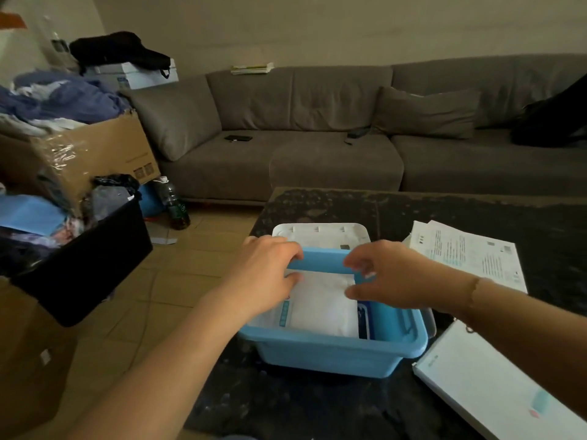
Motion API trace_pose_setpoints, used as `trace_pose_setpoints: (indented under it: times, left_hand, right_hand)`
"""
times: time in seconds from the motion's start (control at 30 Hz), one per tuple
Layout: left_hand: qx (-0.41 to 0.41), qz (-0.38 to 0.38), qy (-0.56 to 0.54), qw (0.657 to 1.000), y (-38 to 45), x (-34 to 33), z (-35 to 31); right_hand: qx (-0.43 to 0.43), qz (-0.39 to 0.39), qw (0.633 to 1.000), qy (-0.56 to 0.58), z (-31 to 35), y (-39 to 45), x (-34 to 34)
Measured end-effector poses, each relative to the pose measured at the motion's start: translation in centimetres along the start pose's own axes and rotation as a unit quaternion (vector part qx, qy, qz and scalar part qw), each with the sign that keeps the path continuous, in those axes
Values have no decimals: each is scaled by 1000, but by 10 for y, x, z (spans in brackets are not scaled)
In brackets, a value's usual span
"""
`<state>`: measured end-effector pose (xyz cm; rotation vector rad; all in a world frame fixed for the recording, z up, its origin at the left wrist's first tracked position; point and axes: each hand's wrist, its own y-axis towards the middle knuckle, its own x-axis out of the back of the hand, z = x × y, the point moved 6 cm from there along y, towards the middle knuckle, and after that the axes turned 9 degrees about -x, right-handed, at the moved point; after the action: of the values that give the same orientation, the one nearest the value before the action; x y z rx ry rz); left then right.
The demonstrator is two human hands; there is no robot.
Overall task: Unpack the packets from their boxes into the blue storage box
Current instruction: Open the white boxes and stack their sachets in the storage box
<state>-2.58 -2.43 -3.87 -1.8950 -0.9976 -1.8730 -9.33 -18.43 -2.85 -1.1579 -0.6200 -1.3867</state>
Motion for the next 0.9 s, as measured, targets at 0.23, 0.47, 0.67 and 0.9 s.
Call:
trace_pose_setpoints:
  times: [0.23, 0.47, 0.67, 0.9]
  left_hand:
    - [-4, 217, -84, 972, 23, -20, 11]
    - [-16, 310, -93, 946, 28, -42, 10]
    - [-25, 312, -86, 946, 33, -49, 10]
    - [-33, 237, -50, 970, 33, -52, 10]
  right_hand:
    - [76, -122, 988, -47, 18, 18, -1]
    - [64, -10, 995, -79, 7, 38, -26]
    - [71, 106, 989, -71, 5, 53, -39]
    - [46, 190, 981, 5, 0, 60, -48]
